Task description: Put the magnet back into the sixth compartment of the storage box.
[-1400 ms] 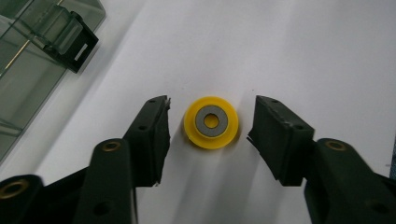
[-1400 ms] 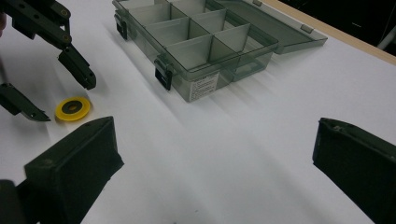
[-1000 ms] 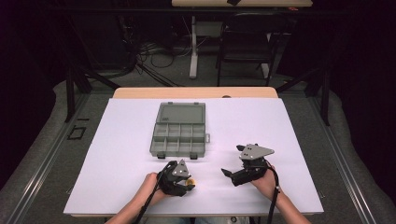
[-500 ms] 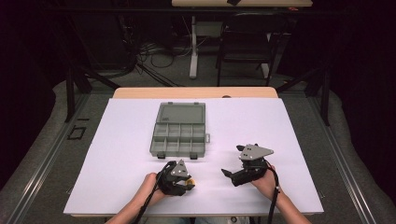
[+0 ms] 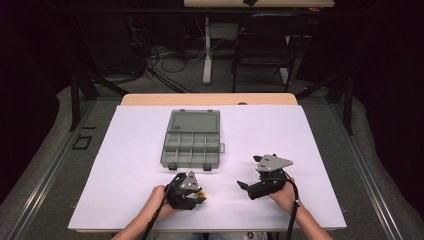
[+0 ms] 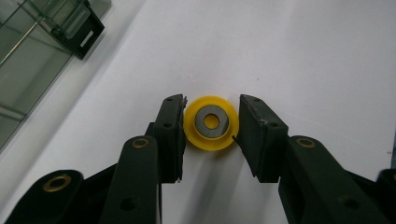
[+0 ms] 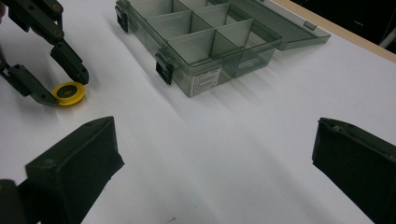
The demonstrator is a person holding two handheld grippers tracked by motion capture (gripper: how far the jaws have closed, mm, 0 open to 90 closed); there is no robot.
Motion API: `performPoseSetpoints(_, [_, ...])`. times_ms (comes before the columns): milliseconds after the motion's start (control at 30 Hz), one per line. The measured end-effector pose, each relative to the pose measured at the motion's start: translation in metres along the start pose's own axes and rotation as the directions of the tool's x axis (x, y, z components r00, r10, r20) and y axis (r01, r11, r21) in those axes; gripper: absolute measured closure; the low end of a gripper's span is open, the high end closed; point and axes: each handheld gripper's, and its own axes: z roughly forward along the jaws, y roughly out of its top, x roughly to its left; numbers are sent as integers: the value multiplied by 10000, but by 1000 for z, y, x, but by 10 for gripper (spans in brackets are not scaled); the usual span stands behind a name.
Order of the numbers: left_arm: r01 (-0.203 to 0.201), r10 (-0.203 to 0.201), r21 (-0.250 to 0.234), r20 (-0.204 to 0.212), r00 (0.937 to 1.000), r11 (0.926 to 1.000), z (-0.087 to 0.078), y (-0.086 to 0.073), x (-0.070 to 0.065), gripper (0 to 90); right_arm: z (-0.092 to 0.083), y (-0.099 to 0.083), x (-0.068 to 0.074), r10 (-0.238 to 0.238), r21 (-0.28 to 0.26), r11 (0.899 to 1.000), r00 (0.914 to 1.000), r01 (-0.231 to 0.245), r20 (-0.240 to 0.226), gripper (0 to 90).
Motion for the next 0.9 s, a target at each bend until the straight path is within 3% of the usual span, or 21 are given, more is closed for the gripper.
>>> performPoseSetpoints(900, [143, -138, 81, -590, 9982, 9999, -9, -7, 9, 621, -2, 0, -1, 29, -10, 10000, 9998, -29, 197, 2])
